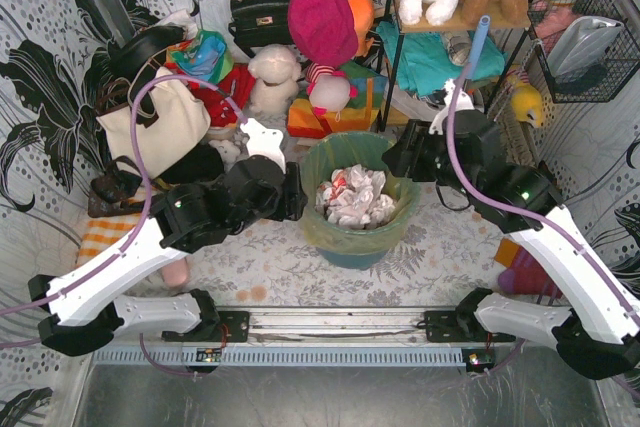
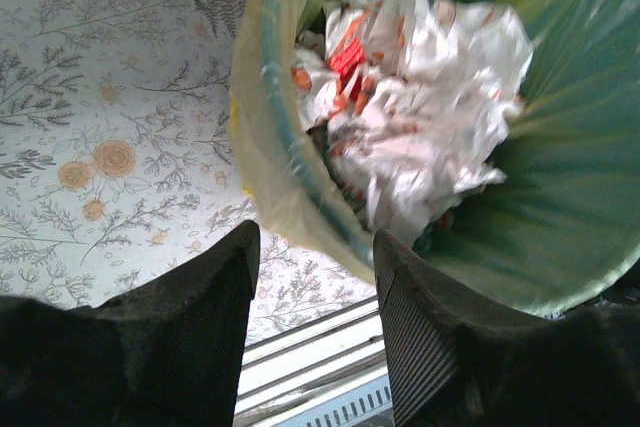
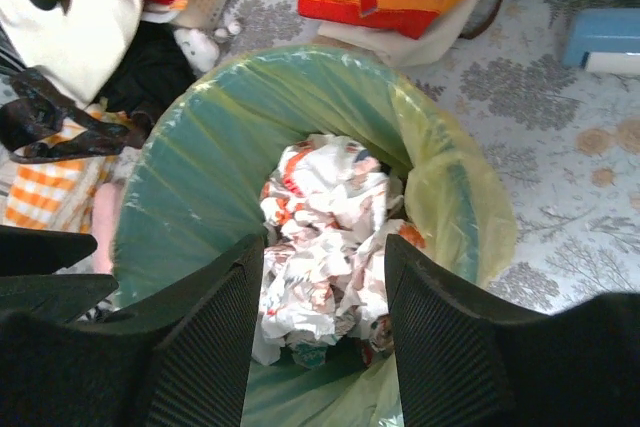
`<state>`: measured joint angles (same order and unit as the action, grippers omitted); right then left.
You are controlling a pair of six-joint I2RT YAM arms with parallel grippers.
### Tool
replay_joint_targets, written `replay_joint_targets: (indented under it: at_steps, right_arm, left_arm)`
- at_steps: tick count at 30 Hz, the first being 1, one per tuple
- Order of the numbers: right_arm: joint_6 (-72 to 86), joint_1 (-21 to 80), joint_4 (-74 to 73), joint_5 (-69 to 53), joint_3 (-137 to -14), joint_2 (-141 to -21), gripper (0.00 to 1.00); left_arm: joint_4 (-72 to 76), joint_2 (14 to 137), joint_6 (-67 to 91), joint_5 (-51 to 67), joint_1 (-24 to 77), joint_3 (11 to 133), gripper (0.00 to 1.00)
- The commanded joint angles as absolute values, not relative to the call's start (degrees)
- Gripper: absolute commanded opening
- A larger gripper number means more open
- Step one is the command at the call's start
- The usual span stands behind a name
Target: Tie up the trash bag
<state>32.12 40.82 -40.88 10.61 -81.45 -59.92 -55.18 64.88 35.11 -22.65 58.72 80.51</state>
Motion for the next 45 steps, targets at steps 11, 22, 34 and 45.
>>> replay_joint_targets:
  at_steps: [11,22,34,45]
  right_arm:
    - [32.87,41.13,-47.43,20.02,-72.25,-54.00,0.49]
    - [33.99,41.12,-41.35,19.05,-70.42,-52.63,0.42]
    - [35.06,41.13,-48.61,28.13,-76.08,-51.88,0.41]
    - [38.71,41.13,-44.54,23.99,-66.03,-50.47,0.34]
  left_arm:
    - [-49.66,70.31,36.03,-22.94,58.19,82.78,0.53]
    - [-49.75,73.59,34.90,-25.75,56.74,83.02,0.33]
    - [-49.57,72.45,32.95,-26.45,54.67,83.89,0.41]
    - [-45.83,72.66,31.67,-23.75,53.64,83.09,0.34]
